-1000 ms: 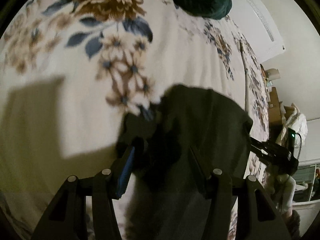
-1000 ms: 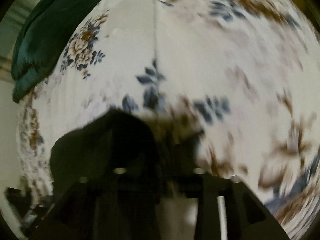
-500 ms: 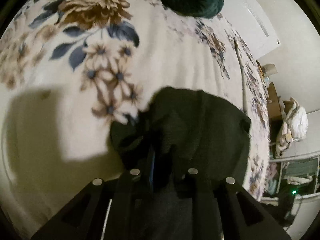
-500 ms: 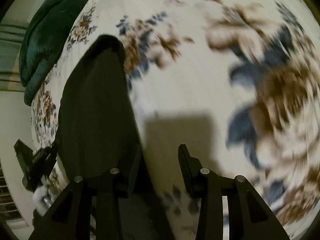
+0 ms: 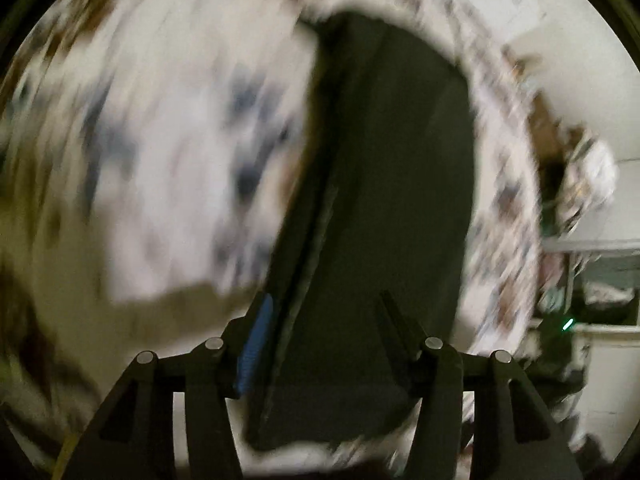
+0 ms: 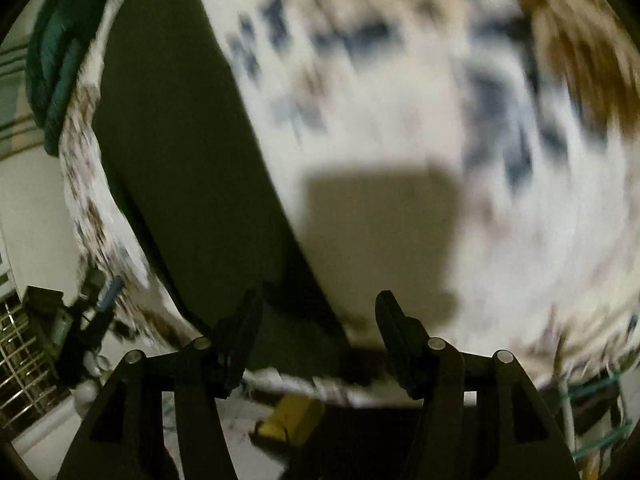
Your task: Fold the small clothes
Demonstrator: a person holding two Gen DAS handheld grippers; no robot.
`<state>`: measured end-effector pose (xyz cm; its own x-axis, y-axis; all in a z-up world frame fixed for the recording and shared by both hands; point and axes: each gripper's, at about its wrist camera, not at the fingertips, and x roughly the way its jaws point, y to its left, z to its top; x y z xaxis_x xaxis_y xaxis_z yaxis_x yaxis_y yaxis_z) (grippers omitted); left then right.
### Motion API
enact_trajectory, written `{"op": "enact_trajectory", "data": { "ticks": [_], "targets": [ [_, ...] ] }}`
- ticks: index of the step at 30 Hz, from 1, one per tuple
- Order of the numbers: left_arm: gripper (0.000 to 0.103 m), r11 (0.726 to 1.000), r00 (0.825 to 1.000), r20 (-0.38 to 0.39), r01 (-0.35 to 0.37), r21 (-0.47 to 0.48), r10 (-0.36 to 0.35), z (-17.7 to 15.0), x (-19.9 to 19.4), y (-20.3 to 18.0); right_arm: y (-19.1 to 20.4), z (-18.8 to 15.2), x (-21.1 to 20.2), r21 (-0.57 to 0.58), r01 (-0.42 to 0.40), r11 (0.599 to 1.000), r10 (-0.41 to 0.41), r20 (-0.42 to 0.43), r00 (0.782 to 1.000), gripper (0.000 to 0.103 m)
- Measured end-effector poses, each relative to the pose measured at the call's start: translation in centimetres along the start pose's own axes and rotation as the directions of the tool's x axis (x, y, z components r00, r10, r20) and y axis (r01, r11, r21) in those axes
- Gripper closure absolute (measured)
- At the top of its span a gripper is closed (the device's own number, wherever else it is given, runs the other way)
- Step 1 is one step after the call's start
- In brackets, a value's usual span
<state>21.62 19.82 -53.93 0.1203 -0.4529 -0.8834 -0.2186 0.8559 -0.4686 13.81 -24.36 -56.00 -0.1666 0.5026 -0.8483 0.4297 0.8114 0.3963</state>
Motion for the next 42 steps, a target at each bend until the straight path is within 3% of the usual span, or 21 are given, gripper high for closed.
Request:
{"op": "enact_trajectory", "data": {
  "ticks": [4,8,9,10,11,12,17,19,20,21,22,25,27,29,31,32,33,34,35,38,42],
  "targets": [
    [0.053,0.999,0.993,-0.116,-0.015,-0.052,0.009,-6.0,4.0,1.9,-1.4,-4.3,4.2,-0.004,0.017,1.000,-0.017,-0.062,0.998,0.042],
    [0.055,0.998,0.994,-0.098,-0.051,-0.021,0.049,-8.1,6.4,2.0,-1.4,-5.9,7.9,-0.036,0.020,0.999,-0.022,-0.067,0.998,0.042],
    [0.071,0.998,0.997,-0.068,-0.050,-0.025,0.048,-8.3,6.5,2.0,-1.4,-6.2,8.7,-0.039,0.026,0.999,-0.028,-0.066,0.997,0.042],
    [0.098,0.998,0.997,-0.051,-0.052,-0.035,0.051,-8.4,6.4,2.2,-1.3,-6.5,9.5,-0.040,0.016,0.999,-0.018,-0.062,0.998,0.042],
    [0.099,0.998,0.998,-0.042,-0.057,-0.036,0.055,-8.5,6.1,2.3,-1.2,-6.7,9.8,-0.042,0.010,0.999,-0.013,-0.055,0.998,0.054],
    [0.099,0.998,0.998,-0.010,-0.058,-0.040,0.057,-8.6,5.3,2.6,-0.7,-6.8,10.0,-0.045,0.021,0.999,-0.023,-0.028,0.999,0.093],
    [0.096,0.999,1.000,-0.002,0.013,-0.038,-0.014,-9.4,3.8,4.5,0.5,-6.7,9.6,-0.076,0.026,0.997,-0.026,-0.002,1.000,0.096],
    [0.089,0.998,0.999,-0.028,0.041,-0.039,-0.042,-9.1,4.0,4.9,0.5,-6.4,9.3,-0.092,0.030,0.995,-0.032,-0.011,0.999,0.091],
    [0.082,0.999,0.999,-0.038,0.031,-0.044,-0.033,-9.0,4.0,5.3,0.3,-6.3,9.3,-0.093,0.031,0.995,-0.033,-0.019,0.999,0.076],
    [0.068,0.998,0.998,-0.041,0.043,-0.049,-0.045,-8.8,4.0,5.5,0.0,-5.8,9.0,-0.088,0.045,0.995,-0.047,-0.027,0.999,0.054],
    [0.053,0.995,0.996,-0.035,0.077,-0.055,-0.079,-8.7,3.9,5.8,-0.4,-5.5,8.8,-0.083,0.045,0.996,-0.048,-0.028,0.998,0.046],
    [0.042,0.987,0.988,-0.017,0.151,-0.061,-0.152,-9.1,4.7,6.2,-0.6,-4.9,9.7,-0.094,-0.013,0.995,0.009,-0.049,0.999,0.041],
    [0.042,0.985,0.984,-0.054,0.165,-0.054,-0.168,-9.2,6.8,5.7,-0.8,-4.7,10.6,-0.120,-0.042,0.992,0.035,-0.060,0.998,0.034],
    [0.042,0.987,0.987,-0.031,0.159,-0.021,-0.160,-9.3,7.5,4.8,-0.8,-4.7,10.9,-0.136,-0.088,0.987,0.081,-0.054,0.995,0.023],
    [0.044,0.987,0.987,-0.003,0.161,0.002,-0.161,-9.3,7.4,4.0,-0.4,-5.0,11.0,-0.147,-0.131,0.980,0.127,-0.036,0.991,0.023],
    [0.055,0.986,0.986,0.004,0.167,0.007,-0.167,-9.4,7.2,3.8,-0.3,-5.2,11.1,-0.152,-0.138,0.979,0.136,-0.029,0.990,0.023],
    [0.089,0.986,0.986,0.003,0.168,0.011,-0.168,-9.4,7.0,3.7,-0.3,-5.4,11.1,-0.153,-0.146,0.977,0.145,-0.017,0.989,0.024],
    [0.095,0.989,0.989,-0.003,0.147,0.023,-0.147,-9.5,6.9,3.3,-0.3,-5.5,11.1,-0.149,-0.144,0.978,0.145,-0.004,0.989,0.025],
    [0.095,0.990,0.990,0.003,0.141,0.030,-0.141,-9.6,6.8,3.0,-0.2,-5.6,11.1,-0.145,-0.142,0.979,0.144,0.008,0.990,0.032],
    [0.095,0.991,0.991,0.018,0.134,0.030,-0.135,-9.7,5.7,2.4,0.3,-6.0,11.2,-0.156,-0.139,0.978,0.143,0.010,0.990,0.087],
    [0.095,0.990,0.990,0.026,0.141,0.014,-0.142,-9.9,4.9,1.4,1.9,-6.6,12.2,-0.157,-0.116,0.981,0.119,0.011,0.993,0.096]
  ]
}}
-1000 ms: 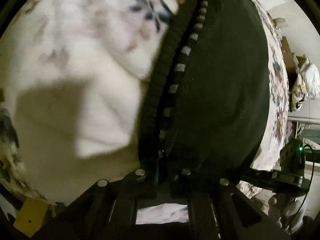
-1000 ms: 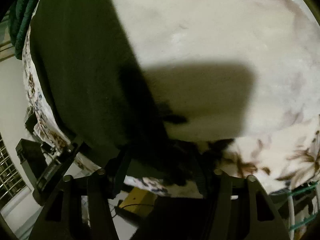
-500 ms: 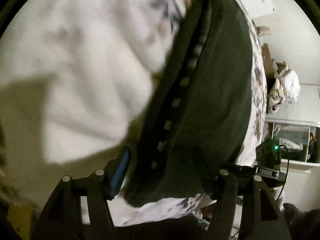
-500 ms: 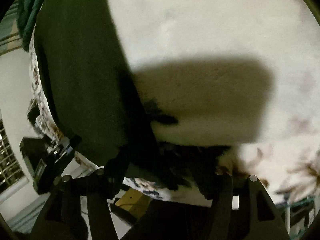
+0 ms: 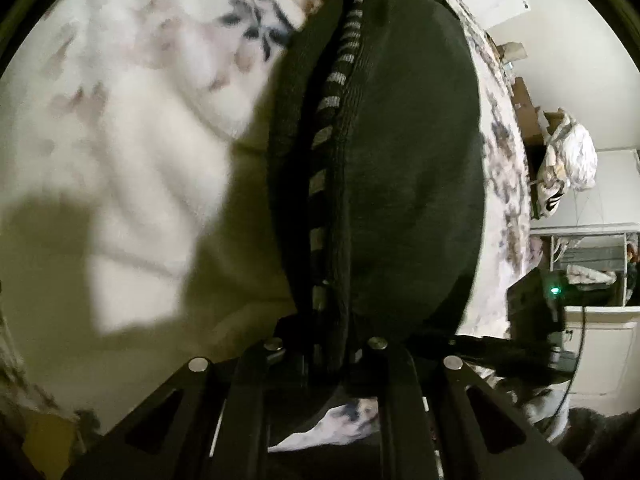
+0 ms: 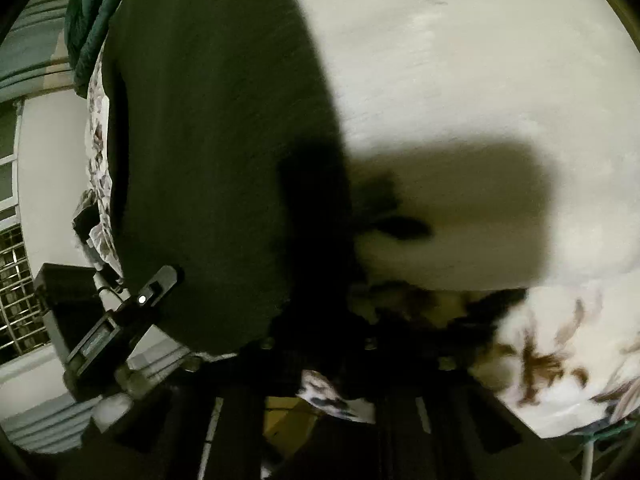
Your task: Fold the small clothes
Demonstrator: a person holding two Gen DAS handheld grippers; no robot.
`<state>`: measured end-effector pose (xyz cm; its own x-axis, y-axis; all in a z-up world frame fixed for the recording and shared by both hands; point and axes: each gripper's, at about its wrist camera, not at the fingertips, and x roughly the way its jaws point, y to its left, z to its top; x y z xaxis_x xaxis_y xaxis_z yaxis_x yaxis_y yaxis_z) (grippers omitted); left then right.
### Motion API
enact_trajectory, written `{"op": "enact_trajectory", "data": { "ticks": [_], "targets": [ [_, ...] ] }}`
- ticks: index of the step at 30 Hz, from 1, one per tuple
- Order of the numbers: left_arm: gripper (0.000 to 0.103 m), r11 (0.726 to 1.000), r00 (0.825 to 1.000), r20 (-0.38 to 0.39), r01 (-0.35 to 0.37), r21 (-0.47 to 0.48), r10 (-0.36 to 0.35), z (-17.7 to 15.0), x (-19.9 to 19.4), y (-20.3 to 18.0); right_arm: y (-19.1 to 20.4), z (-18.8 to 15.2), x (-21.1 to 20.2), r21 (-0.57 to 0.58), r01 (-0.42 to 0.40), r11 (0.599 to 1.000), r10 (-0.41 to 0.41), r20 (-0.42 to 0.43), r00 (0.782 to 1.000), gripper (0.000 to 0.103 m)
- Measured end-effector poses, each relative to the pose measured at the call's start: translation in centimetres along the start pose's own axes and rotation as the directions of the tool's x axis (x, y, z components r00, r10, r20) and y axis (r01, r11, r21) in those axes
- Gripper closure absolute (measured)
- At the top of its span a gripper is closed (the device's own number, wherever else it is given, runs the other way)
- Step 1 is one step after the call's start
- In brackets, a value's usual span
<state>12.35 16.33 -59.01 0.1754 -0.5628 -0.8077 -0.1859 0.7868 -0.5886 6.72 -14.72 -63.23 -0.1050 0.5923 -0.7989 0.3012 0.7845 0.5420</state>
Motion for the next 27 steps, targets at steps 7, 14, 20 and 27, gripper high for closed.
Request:
{"op": "enact_trajectory", "data": {
  "ticks": [7,14,20,27],
  "targets": [
    [0.095,0.997,0.997,0.032,0.070,-0.032,-0.069,0.3,-3.7,-2.2,1.8,-1.4,-3.4,0.079,-0.154,0.985,0.152,0.029,0.988,0.096],
    [0.095,0.979,0.972,0.133,0.199,-0.045,-0.192,3.9,-8.0,-6.3,5.2,0.0,-11.0,0.043,-0.309,0.950,0.303,0.109,0.947,0.096],
    [0.095,0.953,0.929,0.237,0.300,-0.035,-0.284,11.3,-9.2,-8.2,8.7,6.0,-15.9,0.003,-0.437,0.899,0.429,0.188,0.884,0.096],
    [0.095,0.954,0.910,0.302,0.301,-0.012,-0.283,23.8,-5.7,-9.4,12.4,19.1,-17.8,-0.016,-0.484,0.875,0.468,0.286,0.836,0.096]
  ]
}}
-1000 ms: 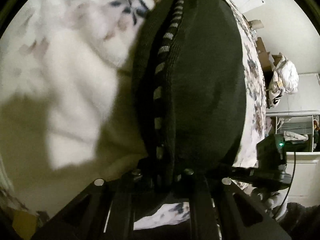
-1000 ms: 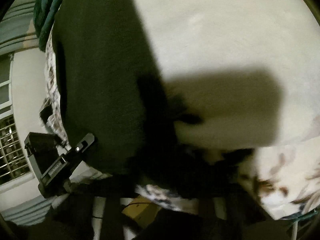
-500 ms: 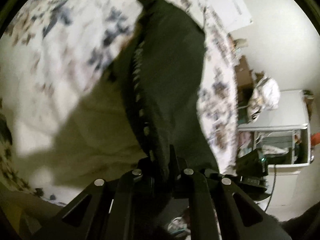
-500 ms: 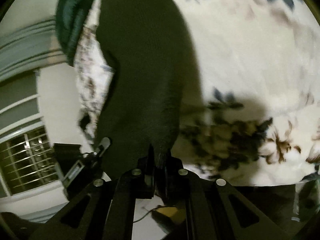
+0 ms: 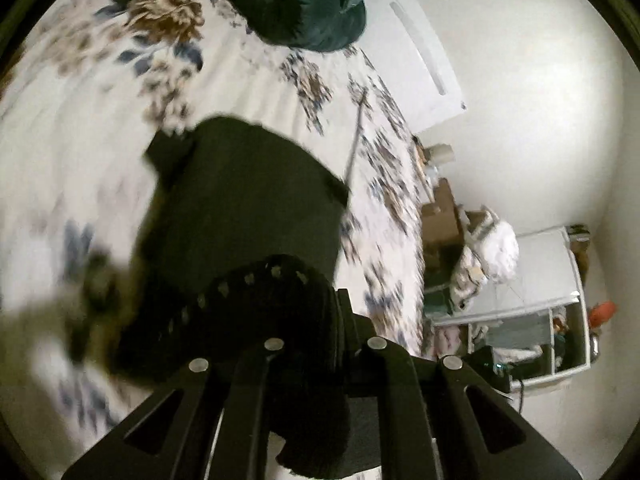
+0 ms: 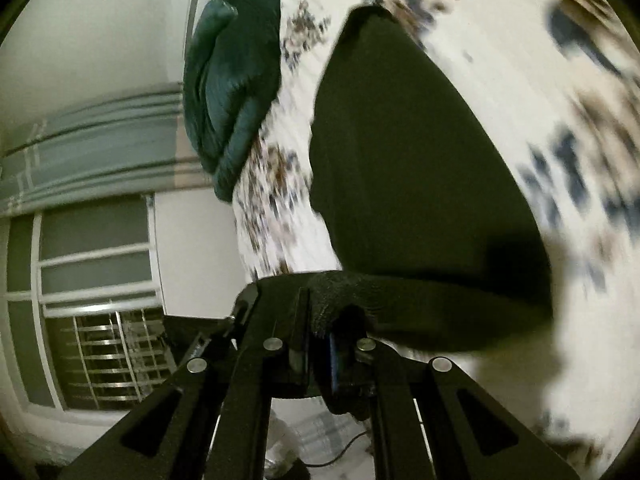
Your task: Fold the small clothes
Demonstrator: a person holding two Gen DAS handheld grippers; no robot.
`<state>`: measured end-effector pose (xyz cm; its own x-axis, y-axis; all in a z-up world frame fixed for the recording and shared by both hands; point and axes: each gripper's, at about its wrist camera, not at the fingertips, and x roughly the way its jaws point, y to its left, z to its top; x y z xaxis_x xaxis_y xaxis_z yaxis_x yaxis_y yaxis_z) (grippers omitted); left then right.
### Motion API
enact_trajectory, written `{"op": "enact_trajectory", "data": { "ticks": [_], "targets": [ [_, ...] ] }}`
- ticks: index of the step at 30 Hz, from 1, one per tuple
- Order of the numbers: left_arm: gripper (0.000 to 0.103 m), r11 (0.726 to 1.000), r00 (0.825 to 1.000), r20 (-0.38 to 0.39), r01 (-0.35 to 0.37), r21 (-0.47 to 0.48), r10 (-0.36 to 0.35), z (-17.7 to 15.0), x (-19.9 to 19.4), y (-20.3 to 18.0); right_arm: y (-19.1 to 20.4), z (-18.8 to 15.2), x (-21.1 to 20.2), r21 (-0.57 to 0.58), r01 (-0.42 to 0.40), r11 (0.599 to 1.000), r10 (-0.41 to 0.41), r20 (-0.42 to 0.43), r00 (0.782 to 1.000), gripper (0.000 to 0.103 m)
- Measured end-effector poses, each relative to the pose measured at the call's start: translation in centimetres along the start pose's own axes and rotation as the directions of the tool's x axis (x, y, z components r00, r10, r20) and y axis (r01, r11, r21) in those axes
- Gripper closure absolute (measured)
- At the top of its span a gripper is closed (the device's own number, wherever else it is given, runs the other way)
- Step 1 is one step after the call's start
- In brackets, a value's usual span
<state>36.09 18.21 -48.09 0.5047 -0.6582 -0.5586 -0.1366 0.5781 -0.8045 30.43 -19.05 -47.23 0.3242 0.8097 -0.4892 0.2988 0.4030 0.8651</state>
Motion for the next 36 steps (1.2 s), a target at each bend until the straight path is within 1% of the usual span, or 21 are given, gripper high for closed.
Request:
{"op": "enact_trajectory", "data": {
  "ticks": [5,7,10,11,12,13,14,15,18,21,23,24,26,27,28,29,30,31,32,33,36],
  "targets": [
    [0.093,0.997,1.000,0.014,-0.003,-0.078,0.004,7.2,5.9,2.1,1.4,11.0,3.7,0.021,0.003,1.000,-0.004,0.053,0.999,0.096],
    [0.086,0.990,1.000,0.008,0.019,-0.143,-0.018,10.1,7.9,3.2,1.6,15.4,5.6,0.047,-0.009,0.999,0.005,0.076,0.997,0.096],
    [0.078,0.976,0.999,0.034,0.043,-0.214,-0.036,12.7,8.6,3.9,0.9,20.8,7.2,0.110,-0.025,0.994,0.013,0.103,0.995,0.091],
    [0.076,0.973,0.997,0.059,0.065,-0.222,-0.053,13.4,8.4,3.9,0.6,22.1,7.4,0.121,-0.031,0.992,0.017,0.109,0.994,0.085],
    [0.067,0.973,0.996,0.070,0.069,-0.220,-0.055,13.6,8.1,3.7,0.5,22.8,7.4,0.124,-0.035,0.992,0.020,0.117,0.993,0.073],
    [0.064,0.975,0.995,0.084,0.066,-0.212,-0.050,13.8,7.6,3.5,0.3,23.4,7.0,0.123,-0.046,0.991,0.030,0.131,0.991,0.065],
    [0.064,0.978,0.995,0.093,0.060,-0.202,-0.042,13.8,7.2,3.4,0.3,23.8,6.5,0.121,-0.051,0.991,0.034,0.137,0.990,0.049],
    [0.063,0.980,0.995,0.092,0.044,-0.194,-0.027,13.6,7.1,3.3,0.3,24.0,6.1,0.112,-0.044,0.993,0.028,0.138,0.990,0.041],
    [0.052,0.987,0.991,0.083,-0.091,-0.130,0.102,12.8,6.9,3.3,0.1,24.0,4.8,0.057,0.032,0.998,-0.039,0.120,0.992,0.041],
    [0.052,0.975,0.975,0.038,-0.220,-0.016,0.220,12.3,8.8,3.0,0.1,23.9,5.2,-0.043,0.160,0.986,-0.156,0.073,0.985,0.041],
    [0.052,0.956,0.959,0.015,-0.282,0.081,0.282,12.3,10.9,2.5,0.5,23.6,6.2,-0.141,0.238,0.961,-0.233,0.053,0.971,0.041],
    [0.052,0.938,0.949,0.011,-0.314,0.147,0.316,12.3,12.3,2.0,0.5,23.2,6.4,-0.176,0.262,0.949,-0.258,0.047,0.965,0.041],
    [0.061,0.910,0.937,0.016,-0.343,0.232,0.349,12.2,14.0,1.4,0.7,22.8,7.6,-0.249,0.307,0.919,-0.307,0.039,0.951,0.041],
    [0.094,0.904,0.938,0.017,-0.337,0.264,0.345,12.3,14.6,1.2,0.7,22.4,8.3,-0.287,0.330,0.899,-0.335,0.033,0.942,0.041],
    [0.101,0.885,0.927,0.013,-0.361,0.294,0.374,12.3,15.2,1.0,0.9,22.3,9.0,-0.307,0.344,0.887,-0.351,0.035,0.936,0.043],
    [0.101,0.878,0.925,0.019,-0.366,0.310,0.379,12.4,15.2,0.9,1.0,22.1,9.5,-0.321,0.349,0.880,-0.357,0.038,0.933,0.060],
    [0.101,0.877,0.927,0.029,-0.364,0.315,0.375,12.6,15.0,0.8,1.1,21.9,10.0,-0.332,0.370,0.868,-0.375,0.051,0.926,0.090],
    [0.101,0.876,0.929,0.044,-0.362,0.318,0.368,12.7,14.4,0.7,1.2,21.9,10.3,-0.329,0.402,0.854,-0.403,0.067,0.913,0.096],
    [0.101,0.877,0.929,0.069,-0.366,0.311,0.363,13.0,13.4,0.6,1.5,21.9,10.2,-0.316,0.423,0.849,-0.413,0.100,0.905,0.096],
    [0.101,0.882,0.930,0.083,-0.365,0.299,0.357,13.3,12.7,0.6,1.8,21.7,9.7,-0.306,0.421,0.854,-0.404,0.120,0.907,0.096],
    [0.101,0.901,0.937,0.092,-0.350,0.256,0.338,15.2,11.3,1.5,3.2,21.4,8.5,-0.308,0.448,0.839,-0.409,0.186,0.893,0.097]
  ]
}}
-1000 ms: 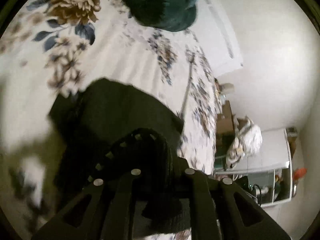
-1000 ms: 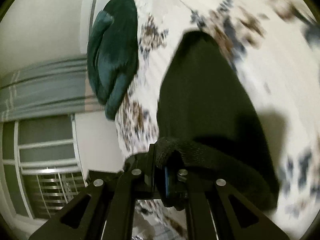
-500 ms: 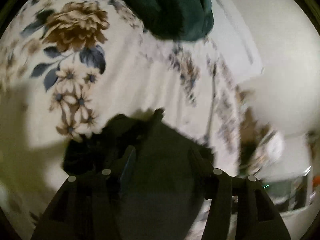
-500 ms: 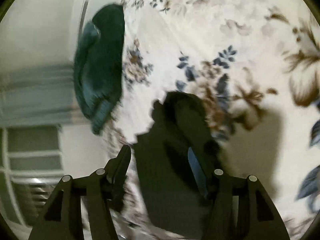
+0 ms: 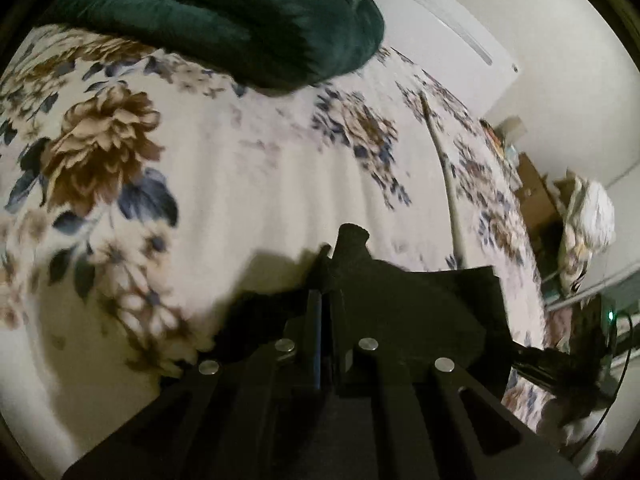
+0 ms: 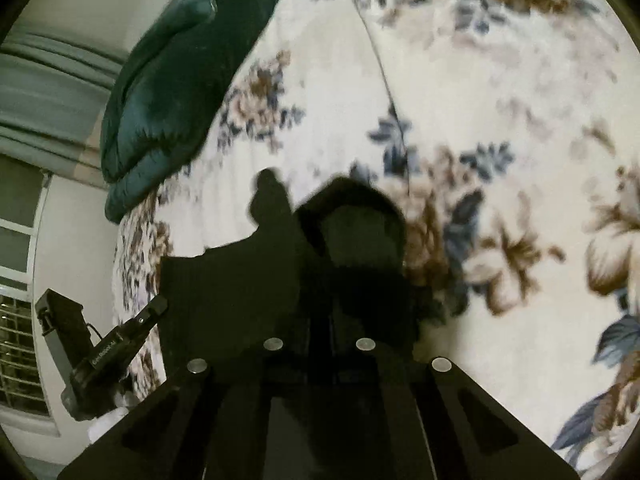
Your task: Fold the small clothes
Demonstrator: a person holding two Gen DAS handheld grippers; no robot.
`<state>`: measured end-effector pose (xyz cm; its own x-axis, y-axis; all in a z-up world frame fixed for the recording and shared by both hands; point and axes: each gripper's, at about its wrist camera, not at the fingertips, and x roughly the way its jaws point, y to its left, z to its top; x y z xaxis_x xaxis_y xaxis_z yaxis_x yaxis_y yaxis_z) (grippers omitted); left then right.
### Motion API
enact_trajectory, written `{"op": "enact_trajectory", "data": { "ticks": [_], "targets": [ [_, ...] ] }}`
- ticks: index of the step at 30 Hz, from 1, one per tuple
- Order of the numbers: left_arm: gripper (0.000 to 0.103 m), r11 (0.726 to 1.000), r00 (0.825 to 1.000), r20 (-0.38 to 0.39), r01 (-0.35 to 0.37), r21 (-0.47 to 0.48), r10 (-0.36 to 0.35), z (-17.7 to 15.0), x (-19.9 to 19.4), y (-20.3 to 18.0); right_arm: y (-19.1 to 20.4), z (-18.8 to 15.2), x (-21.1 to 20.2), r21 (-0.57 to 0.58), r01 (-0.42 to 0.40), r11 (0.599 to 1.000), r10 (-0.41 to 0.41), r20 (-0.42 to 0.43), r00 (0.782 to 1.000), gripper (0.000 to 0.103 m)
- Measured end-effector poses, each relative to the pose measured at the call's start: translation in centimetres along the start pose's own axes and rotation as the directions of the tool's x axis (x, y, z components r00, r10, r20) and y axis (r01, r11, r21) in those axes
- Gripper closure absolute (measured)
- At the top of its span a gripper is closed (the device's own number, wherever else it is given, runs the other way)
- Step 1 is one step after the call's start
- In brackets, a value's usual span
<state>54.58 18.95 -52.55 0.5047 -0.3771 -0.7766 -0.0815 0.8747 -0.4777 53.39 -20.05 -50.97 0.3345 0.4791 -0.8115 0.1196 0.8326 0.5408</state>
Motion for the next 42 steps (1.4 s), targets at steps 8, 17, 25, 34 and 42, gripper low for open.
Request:
{"op": "enact_trajectory", "data": {
  "ticks": [8,17,25,34,42],
  "targets": [
    [0.099,0.999,0.992,-0.121,0.019,-0.049,-0.025,0.3,4.0,1.7,-1.6,2.3,3.8,0.066,0.111,0.992,-0.104,-0.094,0.990,0.091],
    [0.046,0.971,0.993,-0.044,0.095,-0.219,-0.107,-7.5,-5.8,2.4,-4.1,1.5,-1.3,0.055,0.033,0.998,-0.022,-0.189,0.982,0.022],
    [0.036,0.873,0.988,-0.003,0.133,-0.470,-0.153,-20.0,-8.4,2.8,-6.2,2.0,1.0,-0.034,-0.040,0.999,0.026,-0.359,0.933,0.015],
    [0.036,0.740,0.981,0.047,0.174,-0.650,-0.189,-24.0,-5.2,1.8,-4.0,5.9,10.9,-0.058,-0.166,0.984,0.113,-0.517,0.848,0.014],
    [0.033,0.670,0.972,0.113,0.223,-0.708,-0.203,-22.4,1.2,1.5,-2.9,6.2,12.3,-0.094,-0.171,0.981,0.091,-0.557,0.826,0.014]
  ]
}}
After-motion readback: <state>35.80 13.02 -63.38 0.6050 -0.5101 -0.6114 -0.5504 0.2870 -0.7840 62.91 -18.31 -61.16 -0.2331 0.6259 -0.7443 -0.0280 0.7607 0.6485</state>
